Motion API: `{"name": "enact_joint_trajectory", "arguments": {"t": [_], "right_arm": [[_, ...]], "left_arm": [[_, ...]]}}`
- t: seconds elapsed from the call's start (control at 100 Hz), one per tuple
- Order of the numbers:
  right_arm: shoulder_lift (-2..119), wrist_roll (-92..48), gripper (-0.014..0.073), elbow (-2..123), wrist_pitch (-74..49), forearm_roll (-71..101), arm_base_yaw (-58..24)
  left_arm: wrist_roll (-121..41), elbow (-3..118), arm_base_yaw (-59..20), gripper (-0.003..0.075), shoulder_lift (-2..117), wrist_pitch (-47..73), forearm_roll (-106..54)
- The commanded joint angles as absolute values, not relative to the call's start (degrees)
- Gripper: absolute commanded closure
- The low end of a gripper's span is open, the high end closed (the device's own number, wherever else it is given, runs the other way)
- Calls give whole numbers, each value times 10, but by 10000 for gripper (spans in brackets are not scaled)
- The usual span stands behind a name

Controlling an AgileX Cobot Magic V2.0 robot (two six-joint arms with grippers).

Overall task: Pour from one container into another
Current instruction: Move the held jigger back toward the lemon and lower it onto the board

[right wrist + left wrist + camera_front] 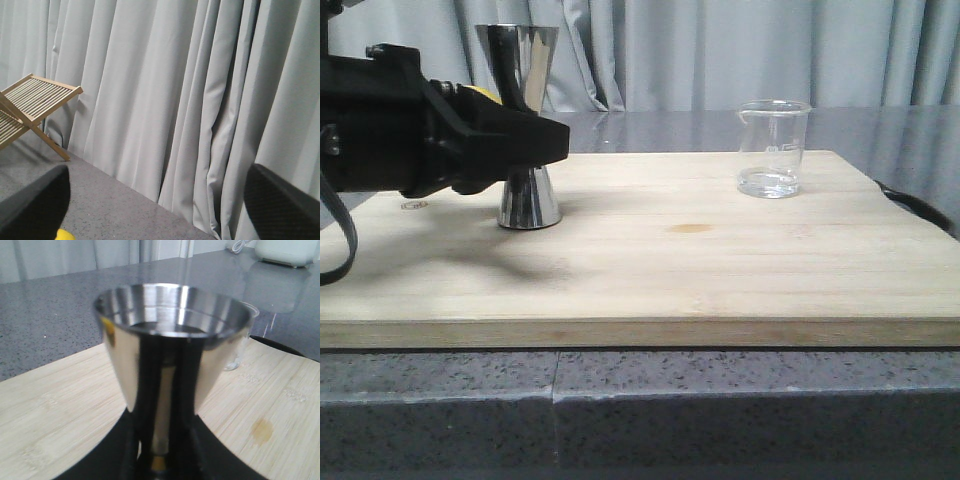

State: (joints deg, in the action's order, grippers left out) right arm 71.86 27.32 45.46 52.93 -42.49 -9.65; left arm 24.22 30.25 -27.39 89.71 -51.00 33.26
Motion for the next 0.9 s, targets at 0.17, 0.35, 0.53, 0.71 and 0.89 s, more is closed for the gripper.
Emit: {"name": "enact_joint_trajectory", "arguments": {"t": [0.17,0.35,0.53,0.71,0.89], "right_arm": [[702,270,-44,473,565,-408,-94],[702,270,-44,473,565,-408,-94],[702,270,-44,473,565,-408,-94],[702,270,-44,473,565,-408,-94],[702,270,-44,473,565,-408,-94]], "left_arm": [[240,313,-273,514,882,-555,320],[240,313,-273,505,882,-555,320],[240,313,-273,481,882,-563,320],[240,313,-273,292,882,-564,320],[240,313,-273,140,882,-563,319]]}}
